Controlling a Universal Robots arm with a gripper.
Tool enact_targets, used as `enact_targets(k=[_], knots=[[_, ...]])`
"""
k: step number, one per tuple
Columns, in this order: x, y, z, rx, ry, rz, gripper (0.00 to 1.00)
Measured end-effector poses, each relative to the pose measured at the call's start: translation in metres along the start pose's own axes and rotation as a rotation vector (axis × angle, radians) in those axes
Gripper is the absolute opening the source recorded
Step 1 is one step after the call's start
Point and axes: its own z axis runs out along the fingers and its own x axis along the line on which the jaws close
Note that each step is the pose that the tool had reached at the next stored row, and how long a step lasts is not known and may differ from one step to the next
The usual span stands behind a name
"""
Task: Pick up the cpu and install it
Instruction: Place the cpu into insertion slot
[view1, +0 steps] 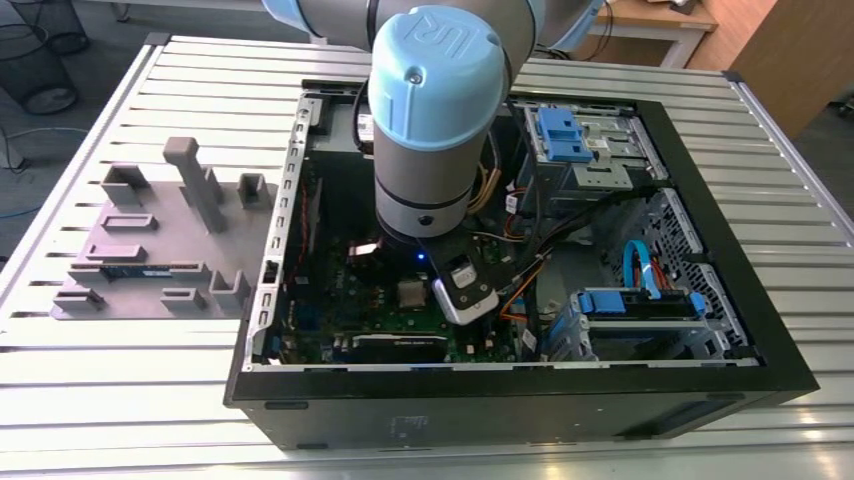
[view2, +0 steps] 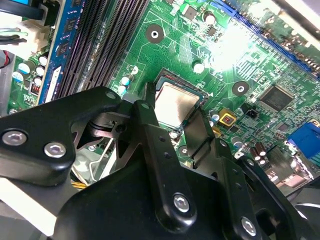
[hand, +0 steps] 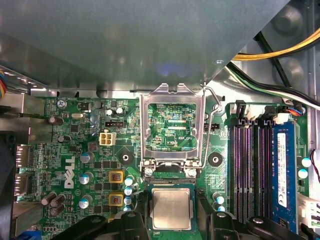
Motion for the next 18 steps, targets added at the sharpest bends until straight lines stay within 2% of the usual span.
enact_targets(k=[2, 3, 18], knots=[[0.0000, 0.0000, 0.0000, 0.0000, 0.0000, 0.000, 0.49], [0.0000, 0.0000, 0.0000, 0.0000, 0.0000, 0.000, 0.56], [0.0000, 0.0000, -0.0006, 0.0010, 0.0000, 0.000, 0.56]])
